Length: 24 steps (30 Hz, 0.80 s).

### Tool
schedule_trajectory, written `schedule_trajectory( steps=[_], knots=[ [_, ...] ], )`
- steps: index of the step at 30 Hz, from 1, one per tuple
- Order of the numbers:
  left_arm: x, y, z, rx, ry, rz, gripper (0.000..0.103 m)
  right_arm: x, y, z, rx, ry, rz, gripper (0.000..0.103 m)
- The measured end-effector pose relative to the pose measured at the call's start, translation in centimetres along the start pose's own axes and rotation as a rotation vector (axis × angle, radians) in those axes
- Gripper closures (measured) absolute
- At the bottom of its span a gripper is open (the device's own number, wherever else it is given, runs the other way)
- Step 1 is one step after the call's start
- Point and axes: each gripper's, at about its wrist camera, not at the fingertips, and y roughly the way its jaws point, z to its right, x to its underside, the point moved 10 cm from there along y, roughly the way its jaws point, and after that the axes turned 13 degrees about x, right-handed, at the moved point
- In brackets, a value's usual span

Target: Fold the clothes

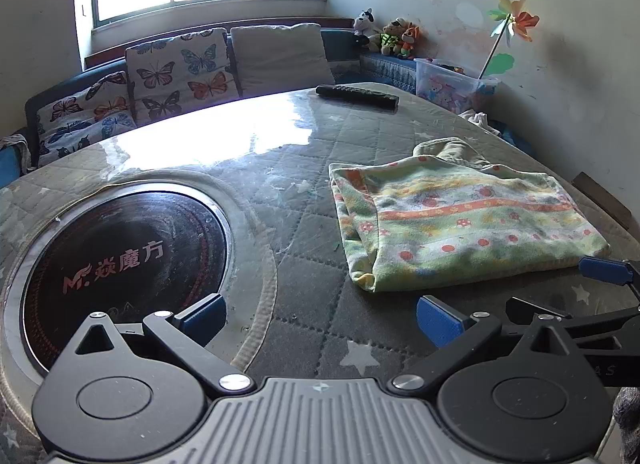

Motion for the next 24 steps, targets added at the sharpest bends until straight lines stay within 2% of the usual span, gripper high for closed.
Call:
schedule_trajectory(
  steps=[24],
  knots=[
    [1.4,-0.7,0.7,-0.021,0.004,-0.021,0.000,1.5,-0.1,0.2,0.000,0.053,-0.049,0.000]
  ],
)
